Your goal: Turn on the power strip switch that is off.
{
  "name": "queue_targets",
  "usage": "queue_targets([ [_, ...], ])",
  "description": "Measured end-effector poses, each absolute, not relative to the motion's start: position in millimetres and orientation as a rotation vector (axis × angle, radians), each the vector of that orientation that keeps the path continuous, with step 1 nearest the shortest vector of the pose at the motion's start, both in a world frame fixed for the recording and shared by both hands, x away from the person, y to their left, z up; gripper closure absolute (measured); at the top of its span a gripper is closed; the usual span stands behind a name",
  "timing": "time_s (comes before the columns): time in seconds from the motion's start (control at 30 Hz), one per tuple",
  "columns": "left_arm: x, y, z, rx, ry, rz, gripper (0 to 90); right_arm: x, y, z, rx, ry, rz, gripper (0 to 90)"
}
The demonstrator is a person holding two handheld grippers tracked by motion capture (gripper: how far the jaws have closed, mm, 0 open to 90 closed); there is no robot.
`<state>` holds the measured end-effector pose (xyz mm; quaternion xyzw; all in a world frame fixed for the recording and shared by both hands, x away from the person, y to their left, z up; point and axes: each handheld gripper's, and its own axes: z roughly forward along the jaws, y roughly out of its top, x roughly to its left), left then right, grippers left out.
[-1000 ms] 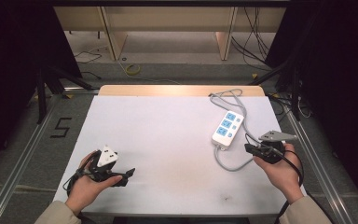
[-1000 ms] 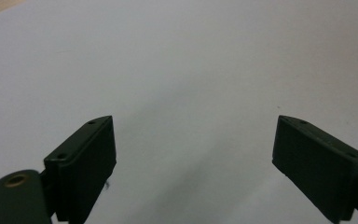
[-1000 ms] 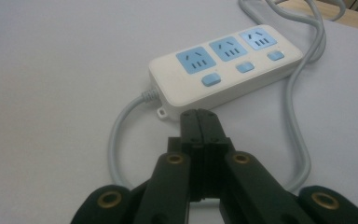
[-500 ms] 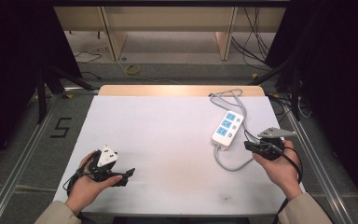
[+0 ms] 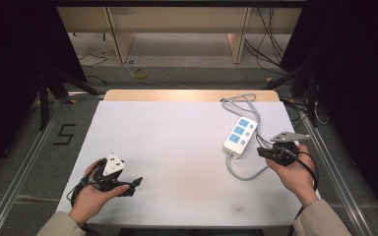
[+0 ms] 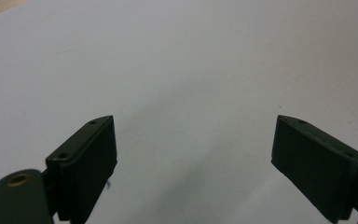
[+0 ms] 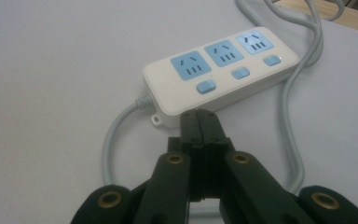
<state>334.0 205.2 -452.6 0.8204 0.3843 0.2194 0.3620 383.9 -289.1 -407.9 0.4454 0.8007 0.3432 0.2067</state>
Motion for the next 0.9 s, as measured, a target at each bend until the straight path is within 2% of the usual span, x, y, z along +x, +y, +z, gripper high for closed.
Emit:
queue_targets([
  [0.9, 335, 202, -453, 2.116, 0.985, 0.568, 14.0, 397, -279, -406, 1.23, 2.256, 0.918, 90.0],
])
